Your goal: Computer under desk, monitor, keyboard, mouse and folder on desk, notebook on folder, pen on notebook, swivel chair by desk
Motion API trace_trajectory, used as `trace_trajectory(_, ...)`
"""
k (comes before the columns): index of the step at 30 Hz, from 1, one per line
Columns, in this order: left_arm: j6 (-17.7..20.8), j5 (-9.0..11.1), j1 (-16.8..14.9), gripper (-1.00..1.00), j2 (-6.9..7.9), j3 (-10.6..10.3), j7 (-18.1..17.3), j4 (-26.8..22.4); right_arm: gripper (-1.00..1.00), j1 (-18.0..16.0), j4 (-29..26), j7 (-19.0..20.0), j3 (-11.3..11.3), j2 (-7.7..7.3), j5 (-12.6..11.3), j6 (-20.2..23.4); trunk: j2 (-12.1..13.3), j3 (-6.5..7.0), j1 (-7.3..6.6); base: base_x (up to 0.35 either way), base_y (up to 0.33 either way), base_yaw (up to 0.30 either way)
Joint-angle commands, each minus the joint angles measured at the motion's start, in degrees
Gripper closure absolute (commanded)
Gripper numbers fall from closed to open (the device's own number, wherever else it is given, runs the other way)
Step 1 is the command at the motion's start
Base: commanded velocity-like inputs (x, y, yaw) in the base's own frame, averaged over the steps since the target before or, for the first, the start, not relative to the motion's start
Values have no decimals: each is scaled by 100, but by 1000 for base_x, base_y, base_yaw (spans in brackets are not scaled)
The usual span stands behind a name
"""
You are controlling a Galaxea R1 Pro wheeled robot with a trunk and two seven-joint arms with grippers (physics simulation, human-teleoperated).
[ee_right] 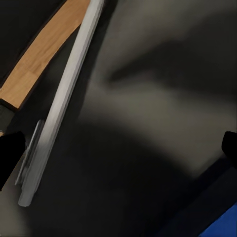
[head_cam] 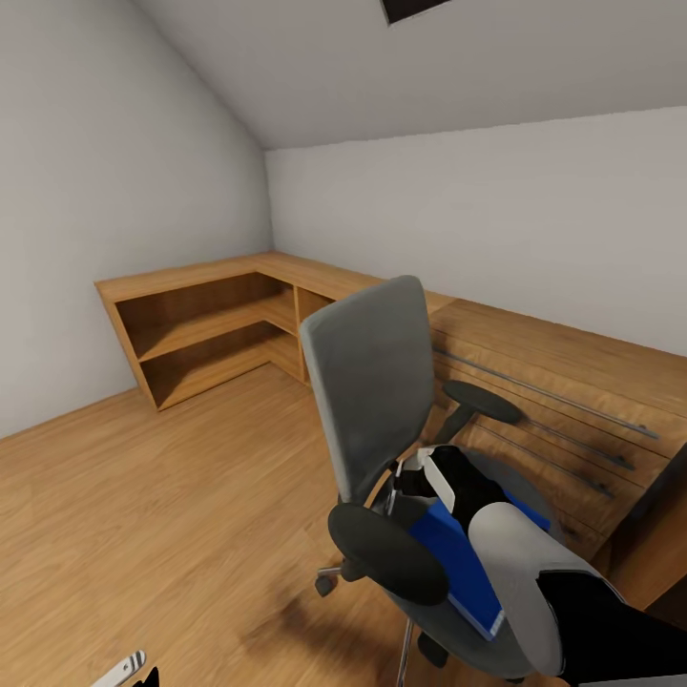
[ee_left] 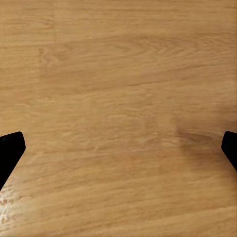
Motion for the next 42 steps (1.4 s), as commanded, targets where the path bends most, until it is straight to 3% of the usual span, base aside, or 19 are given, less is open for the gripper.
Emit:
trace_trajectory(1, -12, 60, -1, -100, 3, -12, 19, -2, -100, -2, -8, -5, -18, 4, -37, 21, -2, -5, -1, 0, 0, 0)
trace_trajectory(9, -12, 60, -4, -100, 3, -12, 19, 0, -100, -2, -8, 276, -11, 4, -23, 21, -2, -5, -1, 0, 0, 0)
trace_trajectory(42, -12, 51, -4, -100, 3, -12, 19, 1, -100, -2, -8, 417, 7, 4, -20, 21, -2, -5, -1, 0, 0, 0)
